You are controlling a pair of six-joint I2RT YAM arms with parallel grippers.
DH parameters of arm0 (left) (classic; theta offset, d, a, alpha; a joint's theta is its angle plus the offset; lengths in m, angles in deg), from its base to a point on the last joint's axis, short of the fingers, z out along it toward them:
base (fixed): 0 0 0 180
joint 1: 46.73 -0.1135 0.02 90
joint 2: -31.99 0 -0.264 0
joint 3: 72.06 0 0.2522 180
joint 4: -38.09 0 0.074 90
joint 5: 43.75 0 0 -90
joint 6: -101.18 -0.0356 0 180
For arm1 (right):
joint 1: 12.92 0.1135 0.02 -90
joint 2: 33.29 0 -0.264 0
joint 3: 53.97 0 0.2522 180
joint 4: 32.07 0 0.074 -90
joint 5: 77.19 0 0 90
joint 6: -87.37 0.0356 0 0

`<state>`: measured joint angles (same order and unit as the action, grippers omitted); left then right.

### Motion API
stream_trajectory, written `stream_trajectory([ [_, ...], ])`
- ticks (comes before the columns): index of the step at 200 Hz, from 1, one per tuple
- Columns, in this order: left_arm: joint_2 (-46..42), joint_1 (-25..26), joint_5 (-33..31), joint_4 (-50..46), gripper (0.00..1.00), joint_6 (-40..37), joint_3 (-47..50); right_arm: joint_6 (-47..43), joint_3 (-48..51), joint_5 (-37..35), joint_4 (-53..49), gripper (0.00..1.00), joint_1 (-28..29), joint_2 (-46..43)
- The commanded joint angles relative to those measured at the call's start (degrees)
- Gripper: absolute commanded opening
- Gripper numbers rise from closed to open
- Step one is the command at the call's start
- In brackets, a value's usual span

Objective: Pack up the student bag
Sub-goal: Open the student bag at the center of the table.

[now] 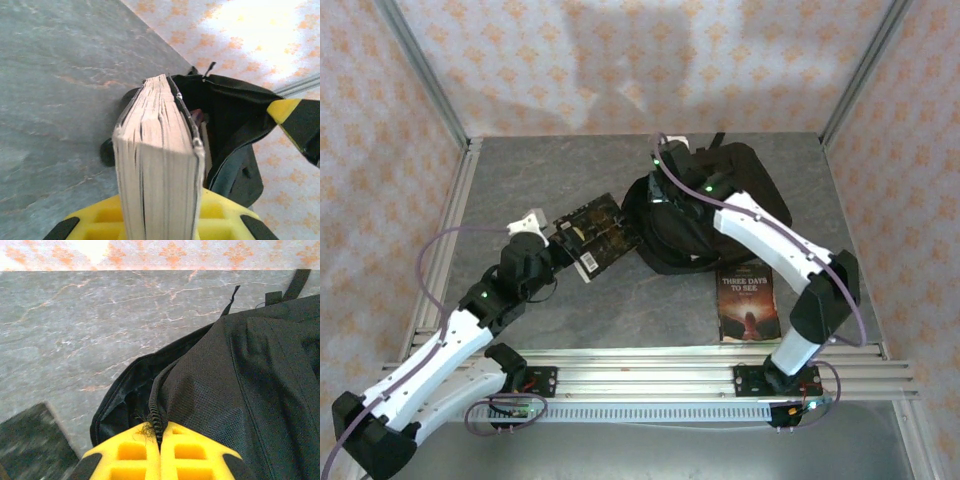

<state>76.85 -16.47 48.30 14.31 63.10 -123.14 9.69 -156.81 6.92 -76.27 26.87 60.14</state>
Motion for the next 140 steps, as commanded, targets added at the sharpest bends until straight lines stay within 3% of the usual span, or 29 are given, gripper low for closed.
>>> stream_trajectory([
  [1,2.6,-0.38,3.21,12.32,0.0,-3.47,-3.3,-1.32,2.32,6.88,4.92,0.0,-1.07,-5.45],
  [72,15.66,1.67,15.23,32.57,0.0,5.95,-4.77,1.46,3.43,9.23,4.24,0.0,-3.05,-6.63],
  [78,16.34,2.18,15.48,33.47,0.0,6.44,-5.12,1.48,3.01,9.23,3.76,0.09,-3.05,-6.45],
  [92,17.62,3.5,15.53,35.0,0.0,7.01,-5.88,1.41,2.18,9.16,2.65,0.5,-3.04,-6.5],
  [103,18.46,4.24,15.53,35.58,0.0,7.39,-6.42,1.26,2.04,8.21,2.01,0.68,-3.06,-6.84],
  [122,19.35,4.63,15.31,36.87,0.0,8.6,-6.75,1.11,1.43,4.55,-0.09,0.83,-3.01,-7.35],
  [140,19.98,4.85,15.07,37.31,0.0,9.14,-7.18,0.13,0.54,1.41,-2.93,0.88,-3.05,-7.28],
])
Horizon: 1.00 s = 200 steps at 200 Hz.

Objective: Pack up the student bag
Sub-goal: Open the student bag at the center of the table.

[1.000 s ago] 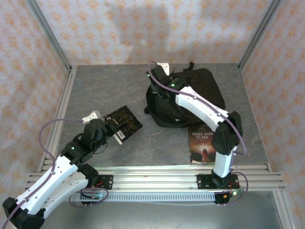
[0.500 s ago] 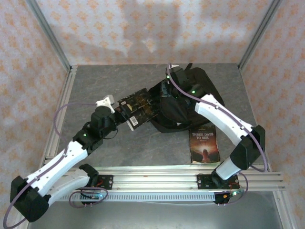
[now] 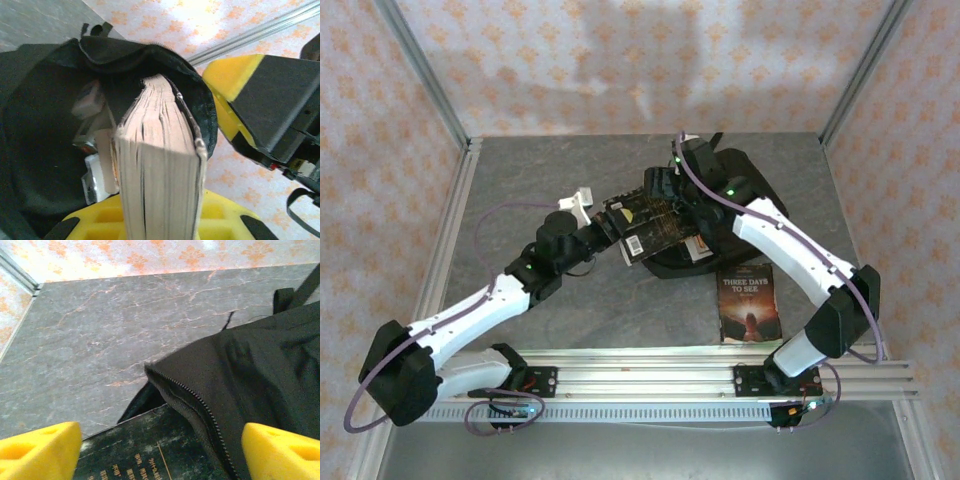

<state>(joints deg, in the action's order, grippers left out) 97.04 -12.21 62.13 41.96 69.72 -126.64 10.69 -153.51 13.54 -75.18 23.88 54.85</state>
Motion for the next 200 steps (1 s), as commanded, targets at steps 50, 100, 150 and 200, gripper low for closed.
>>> stream_trajectory([
  [50,2.44,1.34,-0.14,8.39,0.0,1.75,-4.92,-2.81,-1.9,-10.32,-7.67,0.89,-1.9,-1.99],
  [100,4.4,1.45,-1.02,9.18,0.0,2.15,-3.1,-3.18,3.6,-0.24,-3.57,0.84,-7.91,-3.51],
  [150,4.86,1.44,-1.28,8.08,0.0,1.58,-2.95,-6.63,4.59,13.79,-2.05,0.6,-9.9,-0.95],
  [200,3.17,1.29,-2.38,4.42,0.0,0.02,-2.26,-6.43,5.32,12.64,0.16,0.49,-9.9,-4.28],
])
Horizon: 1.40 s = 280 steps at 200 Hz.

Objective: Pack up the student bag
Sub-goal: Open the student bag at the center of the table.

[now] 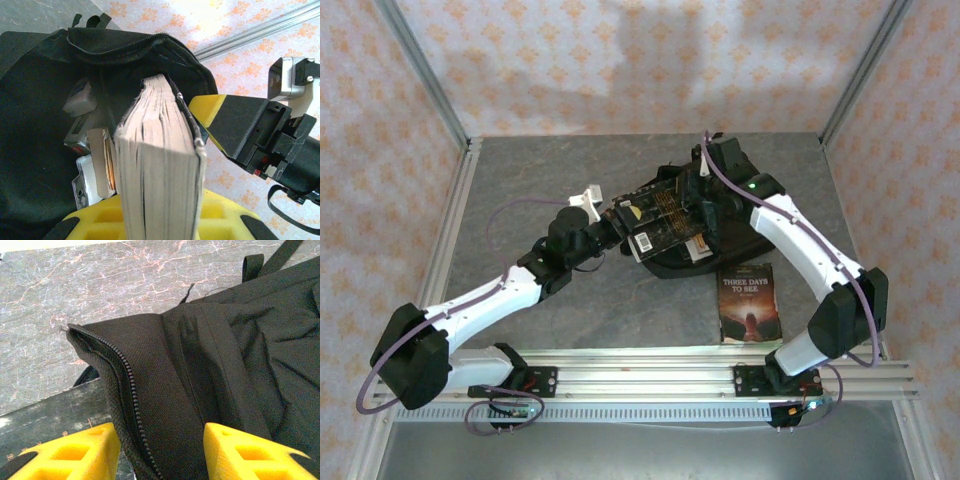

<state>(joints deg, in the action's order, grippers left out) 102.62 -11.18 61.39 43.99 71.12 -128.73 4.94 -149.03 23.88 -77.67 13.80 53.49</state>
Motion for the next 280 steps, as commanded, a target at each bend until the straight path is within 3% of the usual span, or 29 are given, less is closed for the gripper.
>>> stream_trajectory([
  [1,-2.42,0.29,-1.66,2.31,0.0,-1.44,-0.2,-0.75,0.82,2.52,2.65,0.49,0.17,-2.93],
  [31,-3.2,0.31,-2.05,0.88,0.0,-2.46,0.49,-1.65,-1.28,3.06,-0.35,0.72,0.17,-3.22],
  [70,-4.05,-0.22,-2.29,0.63,0.0,-2.12,2.87,-1.75,-1.9,-1.14,-2.82,0.85,0.17,-4.76],
  [95,-4.77,-0.48,-2.25,0.31,0.0,-2.2,3.7,-2.87,-2.8,-3.13,-5.84,0.85,0.17,-3.61],
  [129,-6.04,-0.96,-2.52,-0.59,0.0,-2.68,3.98,-4.5,-4.73,6.3,-8.29,0.79,0.95,-0.44],
  [163,-6.25,-1.1,-1.63,0.66,0.0,-1.99,3.98,-5.56,-6.94,8.64,-9.28,0.76,3.02,1.33],
  [238,-6.13,-1.05,-0.26,4.42,0.0,-0.73,3.72,-6.66,-13.4,10.98,-15.2,0.77,6.03,5.15],
  [280,-3.85,-0.62,0.42,6.53,0.0,0.9,4.07,-8.01,-14.97,6.29,-17.19,0.78,6.5,8.93],
])
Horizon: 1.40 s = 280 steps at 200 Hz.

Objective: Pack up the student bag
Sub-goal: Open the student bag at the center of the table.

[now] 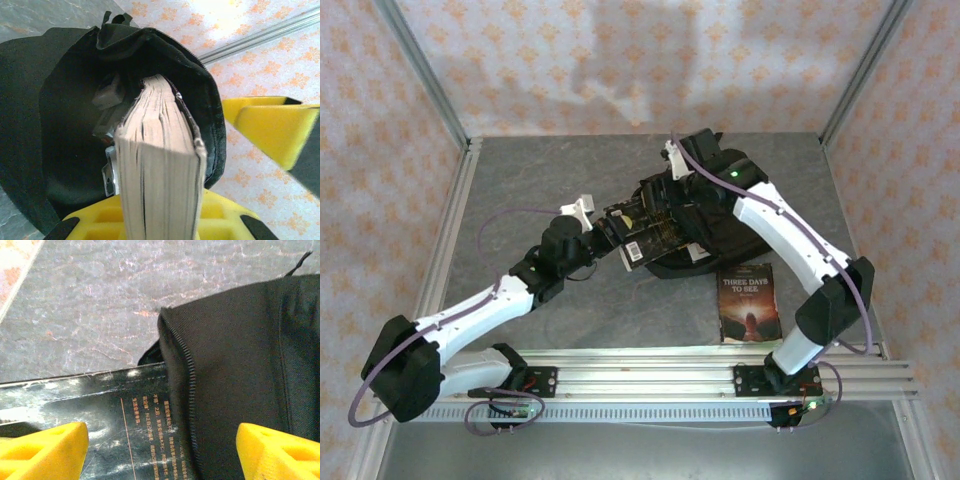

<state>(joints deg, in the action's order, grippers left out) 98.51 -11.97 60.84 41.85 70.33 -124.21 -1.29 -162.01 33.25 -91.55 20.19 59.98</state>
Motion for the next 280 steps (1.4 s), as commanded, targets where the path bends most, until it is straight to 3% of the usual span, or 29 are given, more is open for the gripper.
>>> stream_trajectory([
  [1,0.31,0.19,0.97,8.72,0.0,1.67,-0.46,-1.83,-2.02,-3.06,-3.41,0.78,0.12,2.57],
  [22,0.45,0.37,0.98,8.64,0.0,1.49,-0.55,-2.03,-2.91,-2.91,-4.03,0.76,0.14,5.06],
  [38,0.53,0.44,0.9,8.59,0.0,1.4,-0.59,-2.07,-3.97,-5.24,-4.62,0.68,0.12,6.83],
  [44,0.54,0.47,0.9,8.57,0.0,1.33,-0.63,-1.9,-4.51,-7.08,-4.95,0.61,0.2,7.33],
  [64,0.24,0.48,0.56,7.46,0.0,0.98,-0.54,-1.23,-4.83,-13.03,-4.78,0.25,0.12,6.7],
  [89,-0.19,0.4,-2.17,0.59,0.0,-0.06,-1.58,-0.25,-3.03,-20.47,-2.52,0.0,0.3,1.95],
  [124,3.03,0.13,-0.61,1.08,0.0,1.79,-2.51,0.44,0.16,-26.65,1.38,0.0,0.3,-6.43],
  [150,5.6,0.04,0.34,2.23,0.0,3.01,-3.61,1.58,1.04,-26.01,2.49,0.0,0.3,-10.19],
  [190,5.97,0.04,2.46,7.5,0.0,5.0,-3.95,2.26,0.82,-26.02,1.51,0.0,0.3,-11.24],
  [240,0.72,-0.05,0.13,4.77,0.0,3.36,-4.7,2.6,0.53,-25.81,1.74,0.0,0.29,-10.99],
  [280,5.15,0.13,1.88,9.05,0.0,5.96,-7.1,3.05,-1.05,-25.28,0.75,0.0,0.3,-9.85],
])
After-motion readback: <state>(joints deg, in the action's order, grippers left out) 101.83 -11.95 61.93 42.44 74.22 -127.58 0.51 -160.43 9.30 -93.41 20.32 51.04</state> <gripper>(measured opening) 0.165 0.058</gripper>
